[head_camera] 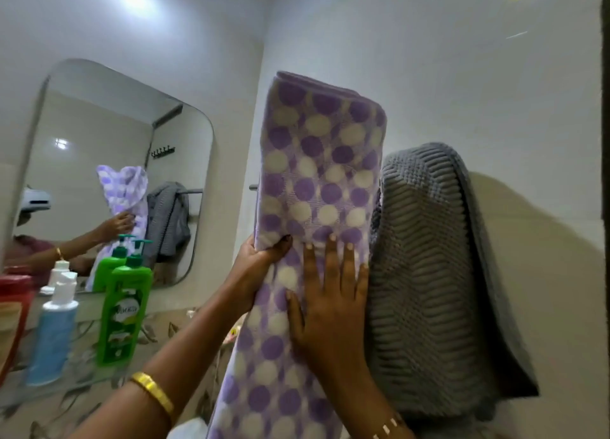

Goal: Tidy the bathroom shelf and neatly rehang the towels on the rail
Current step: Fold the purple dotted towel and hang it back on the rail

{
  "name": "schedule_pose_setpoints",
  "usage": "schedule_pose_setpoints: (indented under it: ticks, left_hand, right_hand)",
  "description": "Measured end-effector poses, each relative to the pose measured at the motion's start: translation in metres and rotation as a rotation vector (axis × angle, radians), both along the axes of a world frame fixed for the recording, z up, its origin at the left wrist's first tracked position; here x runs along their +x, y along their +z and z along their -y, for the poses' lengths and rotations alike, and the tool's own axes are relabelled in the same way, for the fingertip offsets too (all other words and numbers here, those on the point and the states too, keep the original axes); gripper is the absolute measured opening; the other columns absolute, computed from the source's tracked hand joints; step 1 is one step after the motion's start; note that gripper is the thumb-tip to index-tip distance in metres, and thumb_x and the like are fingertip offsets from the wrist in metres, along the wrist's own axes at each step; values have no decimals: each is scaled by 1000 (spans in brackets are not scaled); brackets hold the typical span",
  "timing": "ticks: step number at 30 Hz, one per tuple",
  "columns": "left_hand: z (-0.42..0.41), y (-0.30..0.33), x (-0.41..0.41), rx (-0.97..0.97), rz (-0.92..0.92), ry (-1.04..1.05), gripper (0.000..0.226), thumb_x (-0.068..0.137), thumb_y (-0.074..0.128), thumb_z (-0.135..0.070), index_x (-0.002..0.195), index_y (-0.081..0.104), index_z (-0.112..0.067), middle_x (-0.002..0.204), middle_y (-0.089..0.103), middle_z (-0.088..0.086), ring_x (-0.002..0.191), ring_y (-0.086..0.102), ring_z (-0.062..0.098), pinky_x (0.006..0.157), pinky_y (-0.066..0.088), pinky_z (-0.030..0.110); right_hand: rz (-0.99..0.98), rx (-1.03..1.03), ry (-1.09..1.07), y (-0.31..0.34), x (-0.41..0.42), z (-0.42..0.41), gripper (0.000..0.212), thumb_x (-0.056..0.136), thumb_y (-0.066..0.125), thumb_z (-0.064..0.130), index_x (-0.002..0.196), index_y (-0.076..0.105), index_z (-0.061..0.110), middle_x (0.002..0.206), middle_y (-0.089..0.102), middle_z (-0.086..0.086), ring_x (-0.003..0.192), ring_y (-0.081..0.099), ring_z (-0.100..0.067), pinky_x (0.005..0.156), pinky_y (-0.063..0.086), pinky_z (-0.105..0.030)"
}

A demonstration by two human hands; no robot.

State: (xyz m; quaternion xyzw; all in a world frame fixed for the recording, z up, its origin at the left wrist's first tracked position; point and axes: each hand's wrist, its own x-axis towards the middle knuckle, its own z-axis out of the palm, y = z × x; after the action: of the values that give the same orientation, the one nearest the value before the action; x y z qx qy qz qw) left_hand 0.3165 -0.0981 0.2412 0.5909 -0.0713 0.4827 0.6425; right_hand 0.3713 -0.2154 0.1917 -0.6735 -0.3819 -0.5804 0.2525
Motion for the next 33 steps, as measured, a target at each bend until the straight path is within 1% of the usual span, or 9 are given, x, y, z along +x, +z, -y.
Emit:
schedule_pose_setpoints:
  ticks: [2,7,15,20,23,25,28,30,33]
  left_hand:
    - [-9,21,-1,22,13,-8,12,79,65,-15,90,62,-18,76,75,0,69,71,15,59,57,24]
    - [-33,88,4,128,18,-6,19,79,65,-24,96,60,-18,75,75,-3,71,71,13,59,57,23]
    - [-97,188,39,238,91,0,2,84,63,-18,83,63,-17,62,72,-7,62,67,8,58,57,23]
    - [-144,208,71,272,38,39,13,85,62,-28,87,62,-16,86,68,5,83,65,20,84,54,39]
    - [-166,210,91,366,-22,205,19,86,60,-29,96,60,-13,99,65,13,100,63,30,88,52,42]
    - [-176,207,103,464,-87,455,30,82,64,-25,105,57,-8,104,63,17,103,60,34,85,49,42]
    - [-185,196,112,482,18,751,48,75,69,-15,117,46,-9,113,60,16,100,58,33,84,49,38]
    - [-186,187,115,565,157,797,36,75,65,-7,109,53,-9,110,62,14,95,60,29,80,47,31]
    - [-185,181,125,740,51,695,23,83,57,-8,105,63,-8,109,67,15,98,62,26,80,44,26]
  right_hand:
    - [19,8,-7,20,0,-8,64,86,39,46,141,33,14,147,34,-18,135,32,-39,110,27,-58]
    - [58,50,-9,85,9,-34,64,87,43,46,141,34,14,149,31,-19,137,28,-40,110,20,-60]
    - [143,12,-92,191,42,-81,73,84,45,40,146,17,14,155,15,-17,143,7,-37,114,-2,-55]
    - [138,-89,-227,225,74,-122,80,85,46,43,147,3,19,157,1,-10,144,-5,-32,114,-6,-55]
    - [38,-167,-315,233,93,-148,84,84,47,47,147,-3,23,157,-3,-9,144,-8,-29,114,-8,-52]
    - [-75,-196,-340,234,105,-165,77,84,44,47,147,3,24,157,1,-8,144,-5,-28,116,-3,-52]
    - [-229,-205,-334,238,112,-180,55,88,38,43,137,38,18,150,29,-14,139,21,-31,112,17,-49]
    - [-277,-241,-368,244,110,-185,47,88,38,41,123,54,15,137,48,-16,128,40,-31,104,28,-45]
    - [-346,-350,-433,258,106,-193,43,86,40,39,122,55,18,137,50,-14,127,44,-32,103,34,-41]
